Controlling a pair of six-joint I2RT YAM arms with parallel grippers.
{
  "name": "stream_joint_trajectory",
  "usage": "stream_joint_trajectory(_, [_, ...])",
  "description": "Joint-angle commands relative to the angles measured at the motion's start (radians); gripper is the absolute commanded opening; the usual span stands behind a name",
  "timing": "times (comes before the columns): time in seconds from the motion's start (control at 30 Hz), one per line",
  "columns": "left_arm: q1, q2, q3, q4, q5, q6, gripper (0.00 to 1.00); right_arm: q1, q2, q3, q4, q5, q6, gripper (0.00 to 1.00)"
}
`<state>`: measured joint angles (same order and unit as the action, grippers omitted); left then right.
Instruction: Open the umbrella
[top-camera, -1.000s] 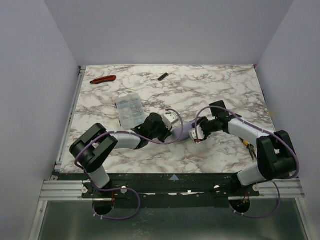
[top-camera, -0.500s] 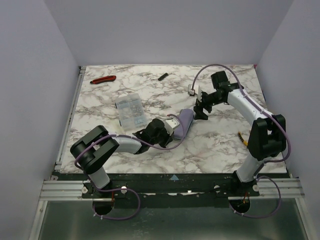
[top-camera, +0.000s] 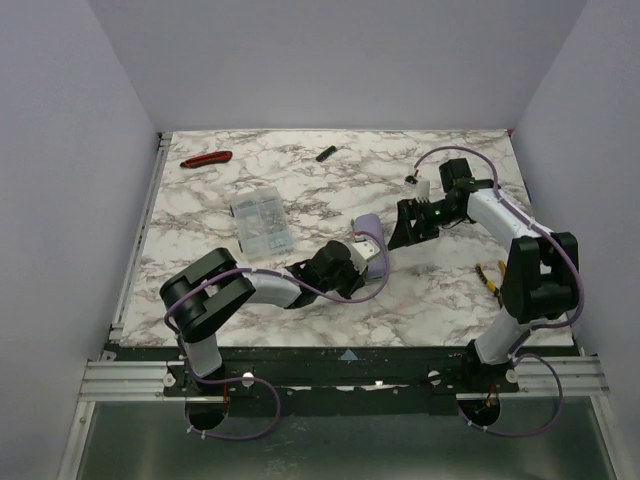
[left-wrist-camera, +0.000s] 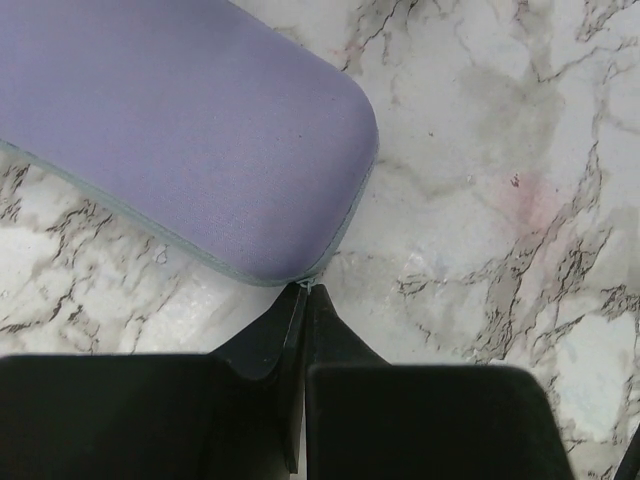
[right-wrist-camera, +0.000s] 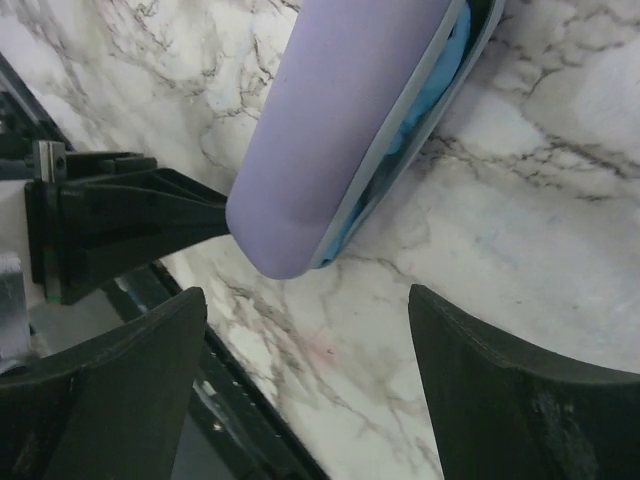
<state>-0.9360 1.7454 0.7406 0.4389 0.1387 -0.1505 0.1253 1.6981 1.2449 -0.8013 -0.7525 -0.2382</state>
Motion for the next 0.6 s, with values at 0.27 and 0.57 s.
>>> stream_joint_trajectory(0.27, [-0.012,0.048,0.051,0.03,-0.033,0.01,0.0,0.051,0.099,-0.081,0.236,-0.03,0.313,0.8])
stream_joint_trajectory(0.57, [-0.015,0.071,0.074,0.018,-0.031,0.003,0.0,0.069,0.129,-0.121,0.295,-0.058,0.324,0.64])
